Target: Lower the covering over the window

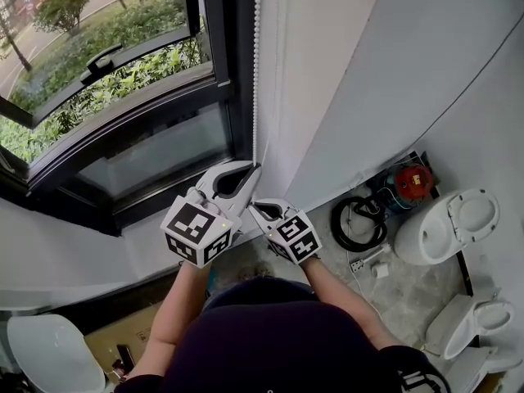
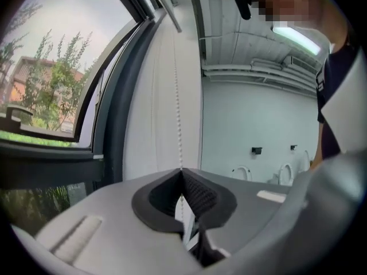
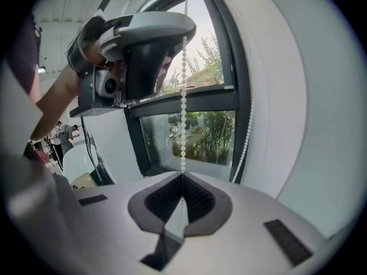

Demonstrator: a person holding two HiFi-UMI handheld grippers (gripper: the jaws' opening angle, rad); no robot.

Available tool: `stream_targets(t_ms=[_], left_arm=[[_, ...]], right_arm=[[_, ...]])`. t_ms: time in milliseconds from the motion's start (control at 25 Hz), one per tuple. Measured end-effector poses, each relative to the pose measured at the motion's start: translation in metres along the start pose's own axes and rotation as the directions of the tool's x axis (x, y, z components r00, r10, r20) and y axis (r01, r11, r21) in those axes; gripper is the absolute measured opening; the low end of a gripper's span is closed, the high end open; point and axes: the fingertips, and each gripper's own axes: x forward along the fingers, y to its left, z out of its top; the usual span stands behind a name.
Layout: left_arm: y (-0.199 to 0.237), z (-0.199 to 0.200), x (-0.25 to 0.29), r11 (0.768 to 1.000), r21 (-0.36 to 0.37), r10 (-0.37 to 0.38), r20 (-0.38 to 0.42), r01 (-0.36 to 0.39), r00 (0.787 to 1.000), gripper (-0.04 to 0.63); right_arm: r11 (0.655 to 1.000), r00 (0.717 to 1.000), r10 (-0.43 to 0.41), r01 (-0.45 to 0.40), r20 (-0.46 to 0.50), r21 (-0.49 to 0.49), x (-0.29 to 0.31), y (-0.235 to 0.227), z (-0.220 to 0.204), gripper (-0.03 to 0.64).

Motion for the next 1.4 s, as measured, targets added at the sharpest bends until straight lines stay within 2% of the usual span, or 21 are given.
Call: stream_targets(t_ms=[80, 440, 600, 1040, 1280, 1400], left_arm=[[-0.004, -0.009, -0.001, 0.999, -0.033, -0.012, 0.000, 0.012, 1.000, 0.011], [-0.008, -0.039, -0.003, 0.997, -0.075, 0.000, -0.001, 0.000, 1.000, 0.011], [-0.004, -0.056, -0.002, 0.998, -0.065, 0.006, -0.034, -0.009, 0.999, 0.011], [-0.004, -0.104, 0.006, 0.990, -0.139, -0.017, -0.112, 0.001, 0.994, 0.011], [-0.008, -0.147, 0.006, 0.983, -0.183, -0.034, -0.202, -0.004, 0.979, 0.011], [-0.009, -0.159, 0.005, 0.977, -0.214, -0.039, -0.212, -0.008, 0.977, 0.011]], right_arm=[[1.000, 1.000, 0.004, -0.004, -0.012, 0.012, 0.003, 0.003, -0.008, 0.012], [1.000, 0.996, 0.024, -0.022, -0.086, 0.022, 0.015, 0.009, -0.036, 0.012], [1.000, 0.992, 0.025, -0.023, -0.125, 0.022, 0.019, 0.008, -0.051, 0.012], [0.998, 0.973, 0.041, -0.028, -0.227, 0.061, 0.025, 0.005, -0.091, 0.012], [0.998, 0.970, 0.044, -0.030, -0.241, 0.064, 0.025, 0.005, -0.097, 0.012], [0.998, 0.969, 0.047, -0.032, -0.244, 0.063, 0.025, 0.006, -0.099, 0.012]])
